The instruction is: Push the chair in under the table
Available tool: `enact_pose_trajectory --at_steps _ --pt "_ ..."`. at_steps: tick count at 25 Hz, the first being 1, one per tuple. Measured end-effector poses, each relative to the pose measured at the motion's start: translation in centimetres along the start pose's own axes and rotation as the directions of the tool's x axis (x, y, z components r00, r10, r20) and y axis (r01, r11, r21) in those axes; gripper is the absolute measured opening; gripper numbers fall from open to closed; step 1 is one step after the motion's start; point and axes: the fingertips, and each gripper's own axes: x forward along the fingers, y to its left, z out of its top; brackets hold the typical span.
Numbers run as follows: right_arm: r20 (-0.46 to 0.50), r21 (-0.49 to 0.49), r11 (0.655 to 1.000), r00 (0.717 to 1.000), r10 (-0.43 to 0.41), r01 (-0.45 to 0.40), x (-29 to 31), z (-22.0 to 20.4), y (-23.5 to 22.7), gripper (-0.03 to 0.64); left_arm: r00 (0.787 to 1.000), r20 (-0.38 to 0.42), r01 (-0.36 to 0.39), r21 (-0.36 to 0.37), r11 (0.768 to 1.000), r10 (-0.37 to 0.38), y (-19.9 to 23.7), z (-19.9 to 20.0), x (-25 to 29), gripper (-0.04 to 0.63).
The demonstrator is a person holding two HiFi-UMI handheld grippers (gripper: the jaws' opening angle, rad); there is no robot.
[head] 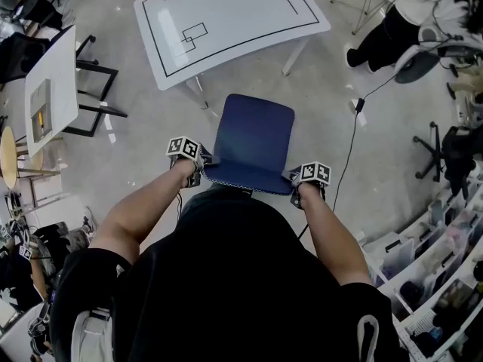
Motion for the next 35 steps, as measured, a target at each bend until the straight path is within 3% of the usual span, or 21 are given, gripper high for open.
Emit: enact_pose_trajectory --at_steps 11,19,29,35 --pt "0.013 -0.001 1.0 1.0 -0.025 0.025 0.3 9.2 5.7 0.256 1.0 -0.009 0.028 0.0 1.0 -0.028 -1.5 9.9 -2.7 0.316" --pt "0.007 -0.03 0.999 0.999 -0.042 0.042 0.0 14.6 8.7 0.255 0.999 0.013 0.052 -0.021 0.998 -0.052 -2.5 14.3 -4.0 0.316" --pt "-0.069 -0.121 0.991 0.995 -0.072 0.064 -0.2 23.3 10.4 0.256 0.993 0.078 0.092 -0.12 0.988 -0.083 -4.1 18.5 -3.1 0.319" --pt "-0.125 -0.194 0.98 0.989 -0.078 0.053 -0.2 29.6 10.9 0.256 0.984 0.158 0.11 -0.198 0.974 -0.079 -5.8 21.0 -2.0 0.318"
